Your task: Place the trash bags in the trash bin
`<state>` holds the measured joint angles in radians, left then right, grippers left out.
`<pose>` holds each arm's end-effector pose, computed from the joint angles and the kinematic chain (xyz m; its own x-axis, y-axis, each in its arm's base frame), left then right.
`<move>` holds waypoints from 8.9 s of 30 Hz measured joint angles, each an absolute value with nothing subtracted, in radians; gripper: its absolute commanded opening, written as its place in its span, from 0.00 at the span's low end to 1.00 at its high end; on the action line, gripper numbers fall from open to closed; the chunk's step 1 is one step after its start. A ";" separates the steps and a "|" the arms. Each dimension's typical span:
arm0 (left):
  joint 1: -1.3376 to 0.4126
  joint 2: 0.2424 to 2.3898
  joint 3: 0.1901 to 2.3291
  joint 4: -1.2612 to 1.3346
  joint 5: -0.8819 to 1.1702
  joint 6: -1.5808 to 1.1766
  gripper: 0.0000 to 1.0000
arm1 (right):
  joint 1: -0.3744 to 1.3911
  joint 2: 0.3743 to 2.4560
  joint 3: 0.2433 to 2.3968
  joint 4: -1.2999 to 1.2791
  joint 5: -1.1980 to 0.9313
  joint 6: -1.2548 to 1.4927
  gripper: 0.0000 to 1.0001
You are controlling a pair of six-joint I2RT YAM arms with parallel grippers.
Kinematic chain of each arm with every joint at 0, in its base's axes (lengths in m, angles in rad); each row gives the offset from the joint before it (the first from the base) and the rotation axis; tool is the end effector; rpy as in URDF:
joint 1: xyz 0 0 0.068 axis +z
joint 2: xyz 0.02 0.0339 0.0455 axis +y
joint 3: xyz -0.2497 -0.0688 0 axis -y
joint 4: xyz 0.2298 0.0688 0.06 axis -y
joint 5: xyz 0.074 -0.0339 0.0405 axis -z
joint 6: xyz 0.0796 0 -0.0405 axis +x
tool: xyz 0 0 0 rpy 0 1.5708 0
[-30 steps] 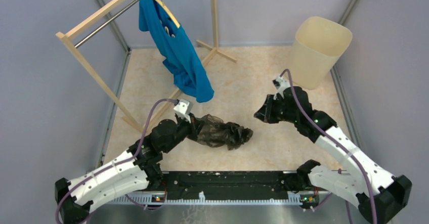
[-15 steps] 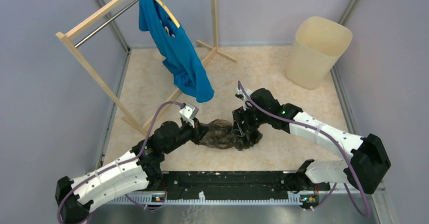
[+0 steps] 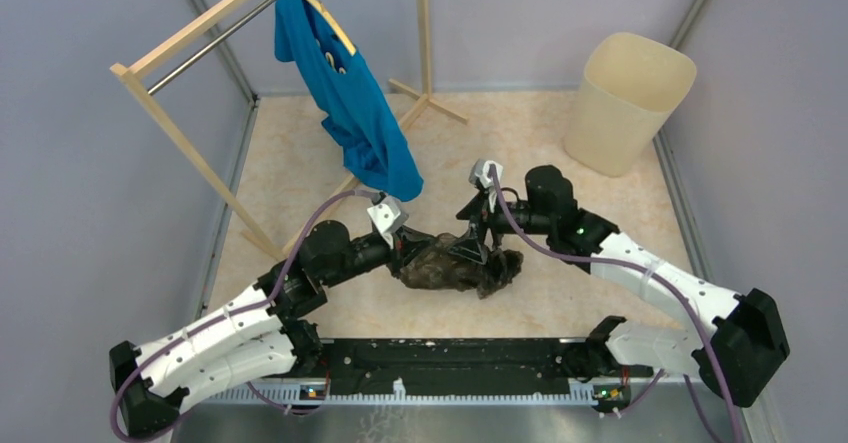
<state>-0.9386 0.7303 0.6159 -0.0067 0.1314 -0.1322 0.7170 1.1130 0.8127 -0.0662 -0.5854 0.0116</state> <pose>0.1221 -0.1844 0.2950 -0.1863 0.0332 -0.9819 0.8596 0.4895 -0.1465 0.1806 0.2158 0.2765 -0.2810 -0.2321 -0.9312 -0.9333 0.2920 0.2088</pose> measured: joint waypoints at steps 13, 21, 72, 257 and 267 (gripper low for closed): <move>-0.939 0.728 0.643 -0.025 0.163 -0.057 0.00 | 0.611 1.077 0.635 0.208 -0.768 0.038 0.75; -0.939 0.718 0.651 -0.032 0.169 -0.052 0.00 | 0.633 1.246 0.636 0.354 -0.851 0.046 0.74; -0.830 1.449 0.746 0.108 0.050 -0.593 0.82 | 0.401 1.228 0.615 -0.186 -0.241 0.458 0.00; -0.755 0.653 0.977 -0.437 -0.276 -0.421 0.98 | 0.624 0.861 0.851 -0.235 -0.423 0.476 0.00; -0.755 0.678 0.911 -0.475 -0.176 -0.456 0.98 | 0.841 1.001 0.891 -0.418 -0.272 0.355 0.00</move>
<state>-0.7551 0.6777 0.9112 -0.4751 -0.1757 -0.4557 0.8413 1.0012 0.8906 -0.4179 -0.2718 0.3546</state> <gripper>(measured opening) 0.986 0.004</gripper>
